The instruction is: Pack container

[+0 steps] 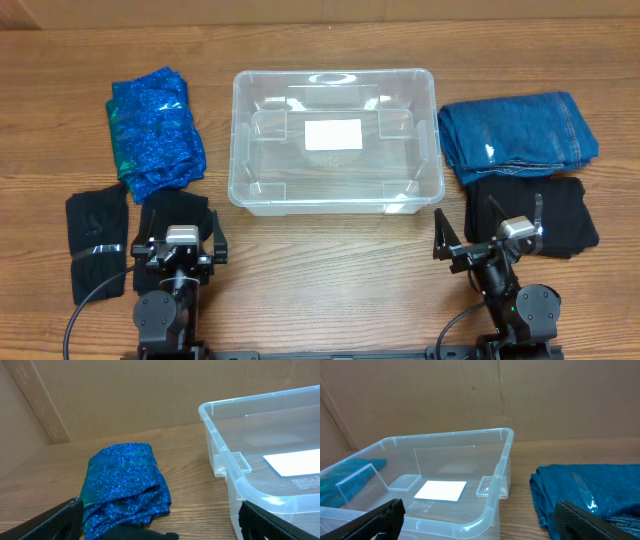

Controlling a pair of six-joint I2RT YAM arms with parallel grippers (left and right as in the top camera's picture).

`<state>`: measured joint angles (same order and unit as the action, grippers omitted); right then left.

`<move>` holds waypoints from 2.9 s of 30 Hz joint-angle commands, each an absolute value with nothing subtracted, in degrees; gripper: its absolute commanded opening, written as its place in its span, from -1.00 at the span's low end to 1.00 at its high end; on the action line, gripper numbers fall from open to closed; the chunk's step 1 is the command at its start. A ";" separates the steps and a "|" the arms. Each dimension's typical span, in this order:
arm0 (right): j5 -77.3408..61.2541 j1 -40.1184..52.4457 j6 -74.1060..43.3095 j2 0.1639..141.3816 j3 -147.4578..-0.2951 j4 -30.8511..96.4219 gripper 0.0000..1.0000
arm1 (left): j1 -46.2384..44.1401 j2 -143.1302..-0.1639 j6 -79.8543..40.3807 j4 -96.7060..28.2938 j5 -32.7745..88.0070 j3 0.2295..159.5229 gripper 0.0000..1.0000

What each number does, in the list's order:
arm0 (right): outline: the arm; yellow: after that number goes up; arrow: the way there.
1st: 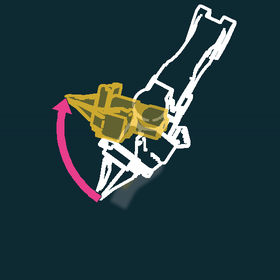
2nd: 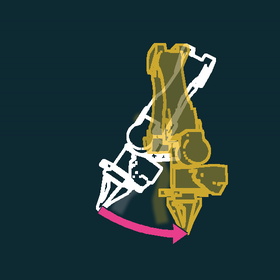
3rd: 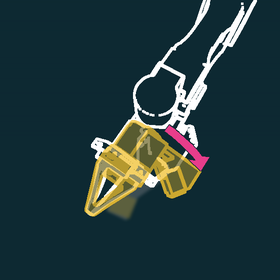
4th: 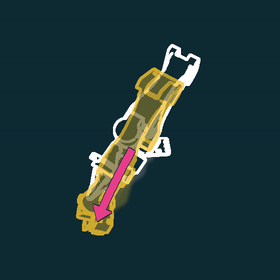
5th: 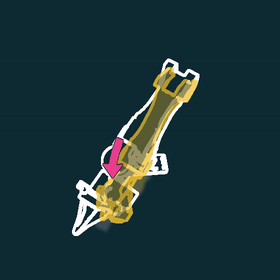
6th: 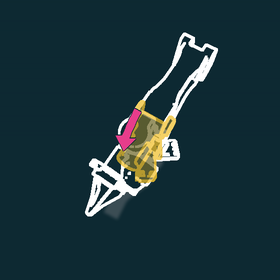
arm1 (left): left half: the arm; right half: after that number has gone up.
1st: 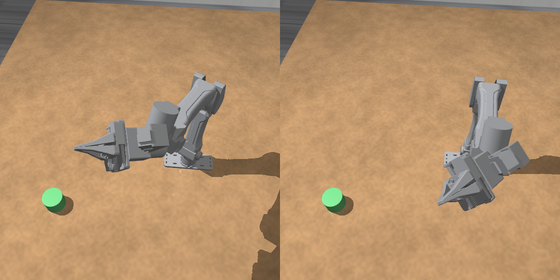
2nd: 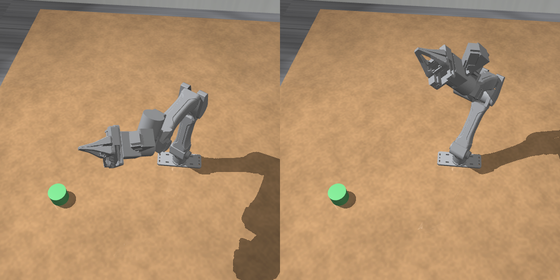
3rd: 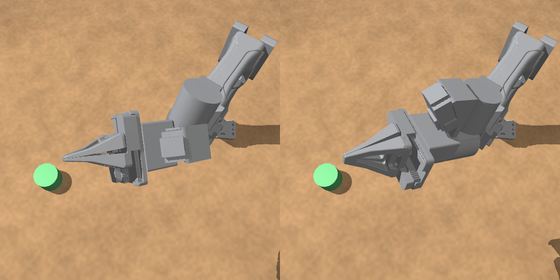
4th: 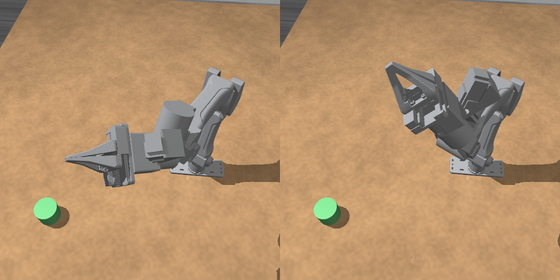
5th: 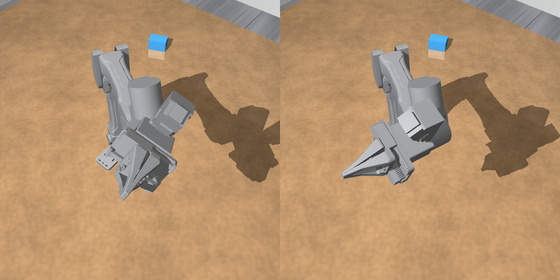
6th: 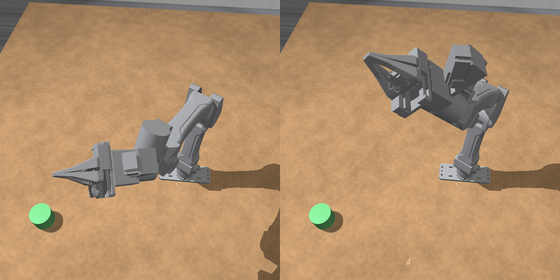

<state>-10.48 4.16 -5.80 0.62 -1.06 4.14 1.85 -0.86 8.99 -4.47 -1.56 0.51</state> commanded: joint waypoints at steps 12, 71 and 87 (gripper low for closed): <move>8.54 4.45 0.25 1.69 -0.49 3.97 1.00 | 1.48 -4.47 8.97 -4.23 -1.89 0.27 1.00; -7.81 4.43 -21.17 1.74 -0.99 0.82 1.00 | 1.48 -4.47 8.97 -4.23 -1.87 0.27 1.00; -0.16 -4.10 -14.50 63.18 -81.01 52.12 1.00 | 1.48 -4.47 8.97 -4.23 -1.87 0.27 1.00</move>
